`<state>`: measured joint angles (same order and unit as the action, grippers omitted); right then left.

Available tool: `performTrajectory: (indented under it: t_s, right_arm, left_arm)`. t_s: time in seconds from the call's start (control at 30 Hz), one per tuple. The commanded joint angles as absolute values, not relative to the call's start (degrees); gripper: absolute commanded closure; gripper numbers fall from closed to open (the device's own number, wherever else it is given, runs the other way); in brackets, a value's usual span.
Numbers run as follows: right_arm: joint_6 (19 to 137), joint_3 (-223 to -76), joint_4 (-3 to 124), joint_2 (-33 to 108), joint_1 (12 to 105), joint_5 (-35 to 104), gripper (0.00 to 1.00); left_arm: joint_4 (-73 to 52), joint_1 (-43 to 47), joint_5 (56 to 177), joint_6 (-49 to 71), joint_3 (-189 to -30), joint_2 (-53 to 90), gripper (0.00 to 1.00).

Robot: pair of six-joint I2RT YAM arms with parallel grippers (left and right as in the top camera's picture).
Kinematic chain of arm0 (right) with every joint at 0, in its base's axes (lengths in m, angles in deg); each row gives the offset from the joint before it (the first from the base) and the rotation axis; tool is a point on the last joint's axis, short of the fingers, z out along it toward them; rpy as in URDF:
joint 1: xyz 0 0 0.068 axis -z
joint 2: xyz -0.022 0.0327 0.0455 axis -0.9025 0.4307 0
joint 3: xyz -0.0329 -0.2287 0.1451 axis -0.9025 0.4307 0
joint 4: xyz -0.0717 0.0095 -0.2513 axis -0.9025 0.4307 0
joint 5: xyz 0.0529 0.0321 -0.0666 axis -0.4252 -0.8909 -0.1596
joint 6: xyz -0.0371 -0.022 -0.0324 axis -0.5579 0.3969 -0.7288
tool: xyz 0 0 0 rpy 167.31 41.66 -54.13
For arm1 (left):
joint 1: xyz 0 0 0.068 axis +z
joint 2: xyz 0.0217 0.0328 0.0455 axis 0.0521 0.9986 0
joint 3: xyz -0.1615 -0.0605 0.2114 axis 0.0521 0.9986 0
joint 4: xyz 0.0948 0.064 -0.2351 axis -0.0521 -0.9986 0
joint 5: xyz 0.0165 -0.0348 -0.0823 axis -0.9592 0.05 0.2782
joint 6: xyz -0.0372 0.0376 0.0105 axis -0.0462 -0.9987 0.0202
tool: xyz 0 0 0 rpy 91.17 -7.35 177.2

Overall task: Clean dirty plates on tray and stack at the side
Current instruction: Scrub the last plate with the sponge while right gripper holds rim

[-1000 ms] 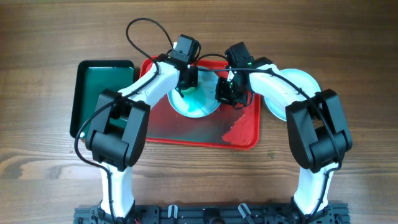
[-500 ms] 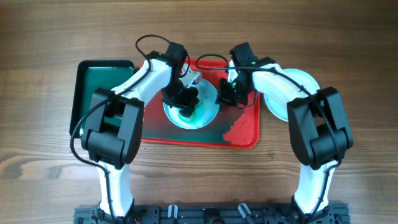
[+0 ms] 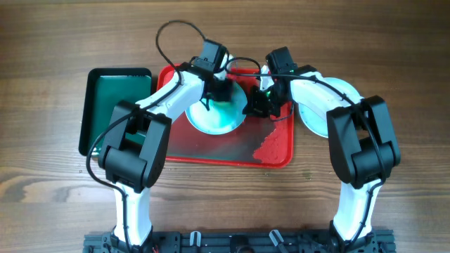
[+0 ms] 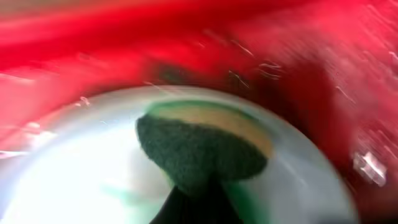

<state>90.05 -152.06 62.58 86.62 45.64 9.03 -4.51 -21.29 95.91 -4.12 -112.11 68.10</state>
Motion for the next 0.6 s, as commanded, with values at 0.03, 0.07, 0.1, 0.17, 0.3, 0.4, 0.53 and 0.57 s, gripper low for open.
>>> performTrajectory:
  t_s: [0.03, 0.07, 0.1, 0.17, 0.3, 0.4, 0.53, 0.57]
  right_arm:
    - [89.64, -151.98, 63.17, 88.09, 45.18, 6.47, 0.96]
    - [89.66, -151.98, 63.17, 88.09, 45.18, 6.47, 0.96]
    - [89.64, -151.98, 63.17, 88.09, 45.18, 6.47, 0.96]
    - [89.64, -151.98, 63.17, 88.09, 45.18, 6.47, 0.96]
    - [89.64, -151.98, 63.17, 88.09, 45.18, 6.47, 0.95]
    - [89.61, -151.98, 63.19, 88.09, 45.18, 6.47, 0.96]
    - [89.64, -151.98, 63.17, 88.09, 45.18, 6.47, 0.96]
    - [89.64, -151.98, 63.17, 88.09, 45.18, 6.47, 0.96]
  left_arm:
    - [-4.68, -20.26, 69.42, 4.17, -110.93, 70.55, 0.96]
    - [-6.95, -20.26, 69.42, 4.38, -110.93, 70.55, 0.96]
    - [-9.18, -20.17, 69.42, 4.8, -110.93, 70.57, 0.96]
    - [-17.69, -19.67, 70.4, 5.61, -110.93, 70.57, 0.96]
    - [-29.27, -17.7, 85.76, -3.03, -110.93, 70.57, 0.96]
    - [-33.73, -17.03, 110.14, -22.13, -110.93, 70.57, 0.96]
    - [-33.66, -17.14, 124.17, -32.44, -110.93, 70.57, 0.96]
    - [-31.87, -17.14, 125.24, -32.82, -110.93, 70.57, 0.96]
